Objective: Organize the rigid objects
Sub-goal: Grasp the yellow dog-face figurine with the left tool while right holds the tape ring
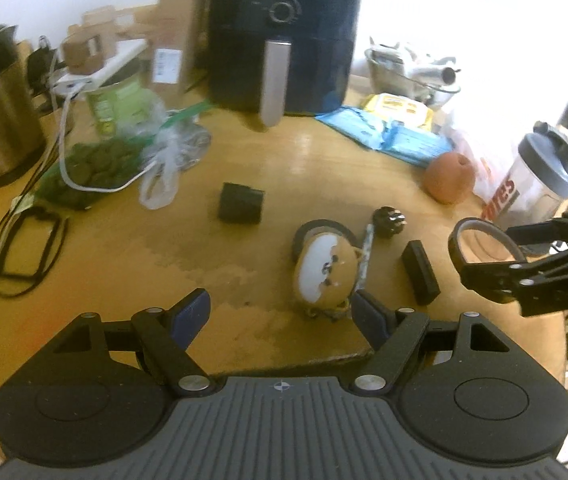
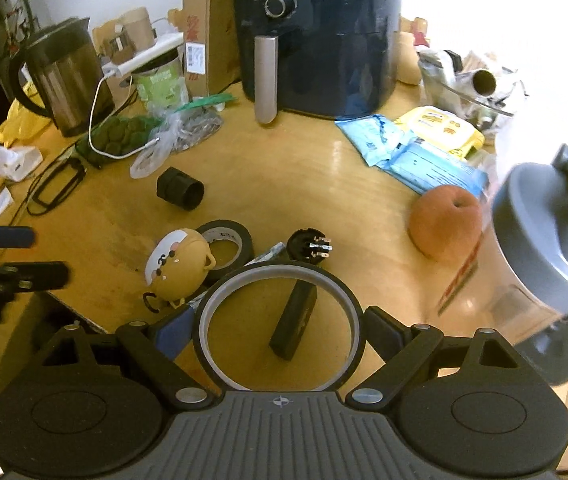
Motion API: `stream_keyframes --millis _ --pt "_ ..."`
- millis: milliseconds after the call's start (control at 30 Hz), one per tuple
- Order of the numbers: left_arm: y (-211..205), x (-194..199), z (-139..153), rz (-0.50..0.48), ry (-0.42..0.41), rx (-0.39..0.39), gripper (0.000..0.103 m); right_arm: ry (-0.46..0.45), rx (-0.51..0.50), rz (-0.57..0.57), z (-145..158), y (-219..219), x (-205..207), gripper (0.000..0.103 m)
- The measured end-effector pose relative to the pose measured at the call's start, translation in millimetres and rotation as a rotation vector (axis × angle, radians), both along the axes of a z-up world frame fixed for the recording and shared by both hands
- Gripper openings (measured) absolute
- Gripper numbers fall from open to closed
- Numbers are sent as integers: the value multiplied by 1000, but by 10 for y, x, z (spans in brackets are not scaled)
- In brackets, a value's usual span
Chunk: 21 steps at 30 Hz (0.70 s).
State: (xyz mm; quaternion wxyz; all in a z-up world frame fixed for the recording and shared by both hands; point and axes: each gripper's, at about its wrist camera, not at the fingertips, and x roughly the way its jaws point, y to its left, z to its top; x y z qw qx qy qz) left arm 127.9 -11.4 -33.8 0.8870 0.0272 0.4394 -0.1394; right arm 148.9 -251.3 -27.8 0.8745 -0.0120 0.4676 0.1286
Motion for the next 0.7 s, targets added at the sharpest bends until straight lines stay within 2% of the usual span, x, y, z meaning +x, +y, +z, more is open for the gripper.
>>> stream_keyframes --millis 200,500,700 --pt "-214 126 -156 -70 -13 16 77 -9 20 -32 70 -54 -136 91" --pt "-462 410 -466 -143 31 63 77 -14 50 -95 121 -147 -286 91" --pt "-556 573 -643 -163 71 85 71 -20 59 -124 145 -198 -359 91"
